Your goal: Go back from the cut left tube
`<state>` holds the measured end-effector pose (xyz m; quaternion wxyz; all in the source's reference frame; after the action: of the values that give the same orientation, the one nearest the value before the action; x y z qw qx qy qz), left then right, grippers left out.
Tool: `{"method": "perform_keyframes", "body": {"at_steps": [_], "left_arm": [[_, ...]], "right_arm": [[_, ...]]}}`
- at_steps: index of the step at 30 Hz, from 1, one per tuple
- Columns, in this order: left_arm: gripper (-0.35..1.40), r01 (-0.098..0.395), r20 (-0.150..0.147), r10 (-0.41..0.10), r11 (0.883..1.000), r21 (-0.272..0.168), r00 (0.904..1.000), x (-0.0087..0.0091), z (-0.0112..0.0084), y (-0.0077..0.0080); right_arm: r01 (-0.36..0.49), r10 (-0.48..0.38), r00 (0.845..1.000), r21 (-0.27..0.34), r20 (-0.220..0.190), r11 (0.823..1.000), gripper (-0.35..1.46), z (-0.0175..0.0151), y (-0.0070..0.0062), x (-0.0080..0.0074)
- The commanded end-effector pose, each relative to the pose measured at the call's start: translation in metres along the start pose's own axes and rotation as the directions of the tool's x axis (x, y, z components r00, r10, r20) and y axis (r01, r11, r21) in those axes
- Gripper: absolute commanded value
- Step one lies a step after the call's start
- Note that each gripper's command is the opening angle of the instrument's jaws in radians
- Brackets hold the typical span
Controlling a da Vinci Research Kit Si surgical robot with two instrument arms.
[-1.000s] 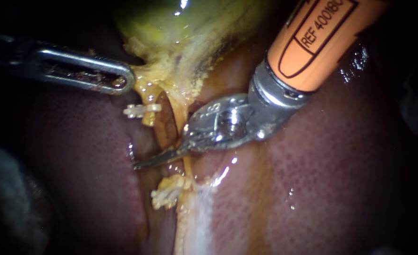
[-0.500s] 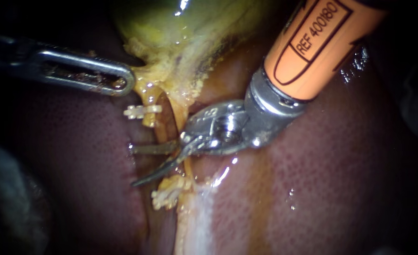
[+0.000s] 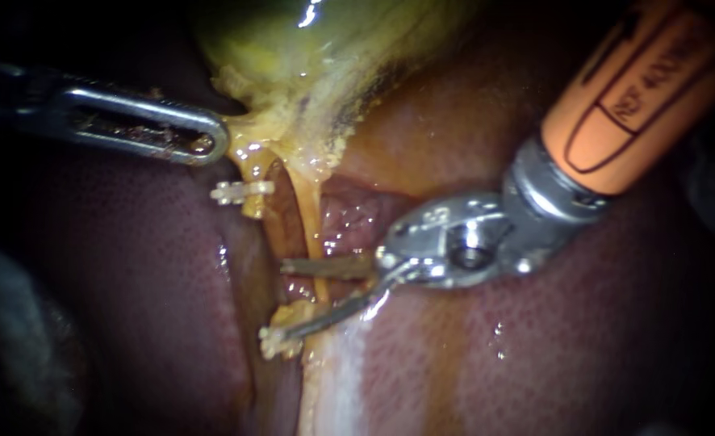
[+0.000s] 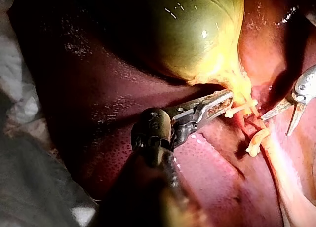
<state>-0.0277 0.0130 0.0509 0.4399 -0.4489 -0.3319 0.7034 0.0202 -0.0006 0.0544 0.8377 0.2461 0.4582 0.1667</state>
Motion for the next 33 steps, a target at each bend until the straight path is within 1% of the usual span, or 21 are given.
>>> {"method": "perform_keyframes", "body": {"at_steps": [1, 3, 4, 7, 10, 13, 17, 22, 24, 28, 33], "left_arm": [[-0.35, 0.000, 0.000, 0.000, 1.000, 0.000, 1.0000, 0.0000, 0.0000, 0.0000], [-0.35, 0.000, 0.000, 0.000, 1.000, 0.000, 1.0000, -0.0001, 0.0000, -0.0001], [-0.35, -0.001, 0.000, 0.001, 1.000, 0.000, 1.0000, -0.0001, 0.0000, -0.0001], [-0.35, -0.001, 0.000, 0.001, 1.000, 0.000, 1.0000, -0.0001, 0.0000, -0.0001], [-0.35, -0.001, 0.000, 0.001, 1.000, 0.000, 1.0000, -0.0001, 0.0000, -0.0001], [-0.35, -0.001, 0.000, 0.001, 1.000, 0.000, 1.0000, -0.0001, 0.0001, -0.0001], [-0.35, -0.001, -0.001, 0.001, 1.000, 0.002, 1.0000, -0.0003, 0.0002, -0.0001], [-0.35, -0.003, -0.002, 0.003, 1.000, 0.003, 1.0000, -0.0005, 0.0005, -0.0003], [-0.35, -0.005, -0.004, 0.005, 1.000, 0.006, 1.0000, -0.0007, 0.0009, -0.0005], [-0.35, -0.009, -0.007, 0.009, 1.000, 0.011, 0.9999, -0.0012, 0.0020, -0.0010], [-0.35, -0.015, -0.008, 0.015, 1.000, 0.013, 0.9999, -0.0017, 0.0036, -0.0021]], "right_arm": [[0.009, -0.009, 1.000, -0.013, 0.015, 1.000, 1.43, -0.0008, 0.0002, -0.0003], [0.031, -0.029, 0.998, -0.039, 0.048, 0.999, 1.43, -0.0023, 0.0006, -0.0008], [0.045, -0.041, 0.997, -0.053, 0.072, 0.998, 1.43, -0.0034, 0.0009, -0.0010], [0.069, -0.059, 0.992, -0.082, 0.115, 0.994, 1.43, -0.0058, 0.0017, -0.0016], [0.073, -0.057, 0.989, -0.119, 0.136, 0.990, 1.43, -0.0080, 0.0023, -0.0020], [0.071, -0.050, 0.988, -0.148, 0.144, 0.986, 1.43, -0.0095, 0.0026, -0.0024], [0.070, -0.044, 0.989, -0.185, 0.143, 0.980, 1.43, -0.0104, 0.0027, -0.0029], [0.073, -0.046, 0.988, -0.188, 0.147, 0.979, 1.45, -0.0106, 0.0027, -0.0030], [0.072, -0.044, 0.988, -0.189, 0.147, 0.979, 1.45, -0.0106, 0.0027, -0.0031], [0.072, -0.044, 0.988, -0.189, 0.147, 0.979, 1.45, -0.0107, 0.0027, -0.0031], [0.072, -0.045, 0.988, -0.189, 0.147, 0.979, 1.45, -0.0107, 0.0027, -0.0031]]}}
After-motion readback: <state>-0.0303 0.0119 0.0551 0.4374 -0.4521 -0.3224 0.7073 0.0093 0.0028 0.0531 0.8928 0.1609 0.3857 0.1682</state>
